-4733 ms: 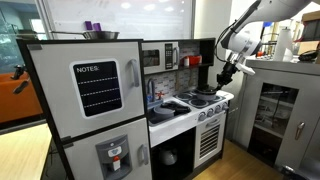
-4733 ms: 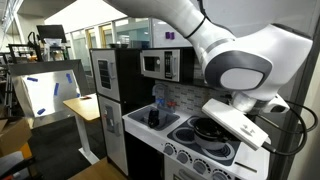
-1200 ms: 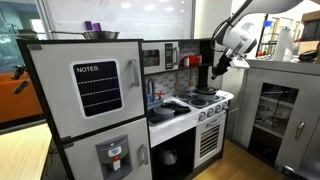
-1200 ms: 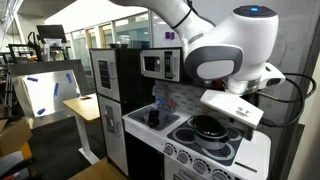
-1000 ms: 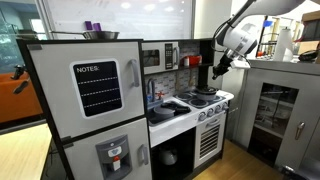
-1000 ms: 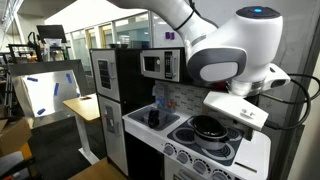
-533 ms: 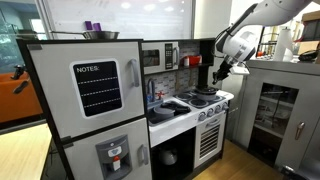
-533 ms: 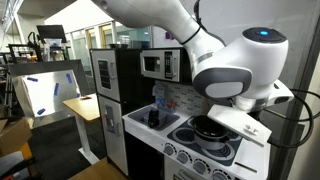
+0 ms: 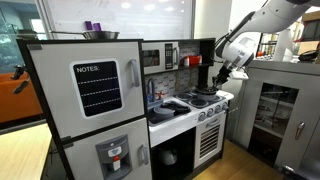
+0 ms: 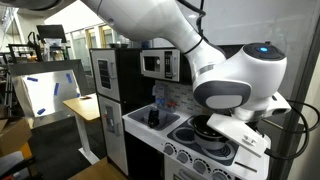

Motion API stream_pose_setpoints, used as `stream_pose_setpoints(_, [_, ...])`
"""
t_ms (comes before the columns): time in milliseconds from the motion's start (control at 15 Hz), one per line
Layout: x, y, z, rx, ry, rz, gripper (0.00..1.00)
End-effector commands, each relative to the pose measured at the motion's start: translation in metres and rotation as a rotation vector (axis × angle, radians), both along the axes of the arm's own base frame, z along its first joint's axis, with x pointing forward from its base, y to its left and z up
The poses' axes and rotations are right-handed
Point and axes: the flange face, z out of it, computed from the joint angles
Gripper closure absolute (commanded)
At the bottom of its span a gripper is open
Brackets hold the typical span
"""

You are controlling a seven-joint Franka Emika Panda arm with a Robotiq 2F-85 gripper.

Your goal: Push the grey pot to the left side of the stove

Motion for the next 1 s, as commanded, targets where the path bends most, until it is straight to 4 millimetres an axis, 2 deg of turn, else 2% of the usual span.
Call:
stream_pose_setpoints(0, [0.001, 0.002, 0.002, 0.01, -0.015, 0.019, 1.0])
stream_pose_setpoints(933, [0.003, 0.042, 0.004, 0.067, 0.023, 0.109, 1.0])
